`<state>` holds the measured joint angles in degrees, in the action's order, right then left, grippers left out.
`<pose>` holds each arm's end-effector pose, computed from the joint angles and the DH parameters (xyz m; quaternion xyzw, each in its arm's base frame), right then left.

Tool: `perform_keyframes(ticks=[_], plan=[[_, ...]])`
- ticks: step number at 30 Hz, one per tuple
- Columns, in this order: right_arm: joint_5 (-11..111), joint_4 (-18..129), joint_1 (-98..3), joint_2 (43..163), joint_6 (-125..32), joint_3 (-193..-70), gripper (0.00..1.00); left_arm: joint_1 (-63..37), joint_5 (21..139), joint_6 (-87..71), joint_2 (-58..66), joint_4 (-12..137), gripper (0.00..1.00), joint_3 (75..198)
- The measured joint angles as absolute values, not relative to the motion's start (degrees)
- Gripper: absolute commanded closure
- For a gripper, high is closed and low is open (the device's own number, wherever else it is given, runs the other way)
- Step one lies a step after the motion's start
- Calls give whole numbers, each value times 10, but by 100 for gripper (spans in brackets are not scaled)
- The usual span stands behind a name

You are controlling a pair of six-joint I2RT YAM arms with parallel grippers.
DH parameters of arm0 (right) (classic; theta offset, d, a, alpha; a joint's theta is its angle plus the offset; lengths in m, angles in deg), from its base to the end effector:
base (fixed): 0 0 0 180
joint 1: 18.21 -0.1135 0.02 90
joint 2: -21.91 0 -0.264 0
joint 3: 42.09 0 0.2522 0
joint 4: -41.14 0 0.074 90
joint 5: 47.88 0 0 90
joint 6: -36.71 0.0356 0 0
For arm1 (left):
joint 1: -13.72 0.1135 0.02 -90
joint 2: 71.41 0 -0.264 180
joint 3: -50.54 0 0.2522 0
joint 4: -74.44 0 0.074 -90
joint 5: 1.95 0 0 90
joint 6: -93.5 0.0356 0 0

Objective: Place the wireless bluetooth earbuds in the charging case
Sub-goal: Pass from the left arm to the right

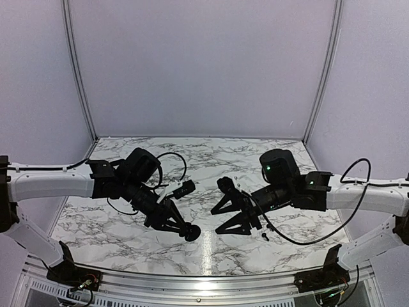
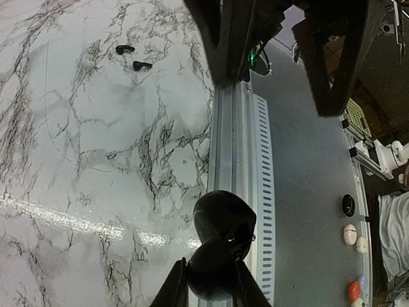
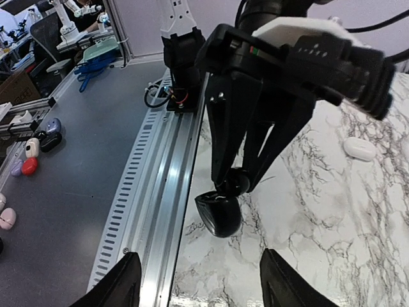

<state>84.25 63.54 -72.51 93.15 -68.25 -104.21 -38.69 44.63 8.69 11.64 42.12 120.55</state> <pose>0.1380 0.2330 0.2710 -0.6072 0.5702 0.4488 0.3237 0.1660 -0.2557 0.2476 0.5372 0.6855 -0.4549 0.1863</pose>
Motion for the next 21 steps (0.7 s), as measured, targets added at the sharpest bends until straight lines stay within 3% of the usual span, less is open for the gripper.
perform_keyframes(ticks=[8,21], plan=[[871,671,-758,1012,-716,-1078,42,-413,433,130,142,364,92,1271],[884,690,-777,1030,-736,-1097,50,-433,436,157,167,316,93,1295]])
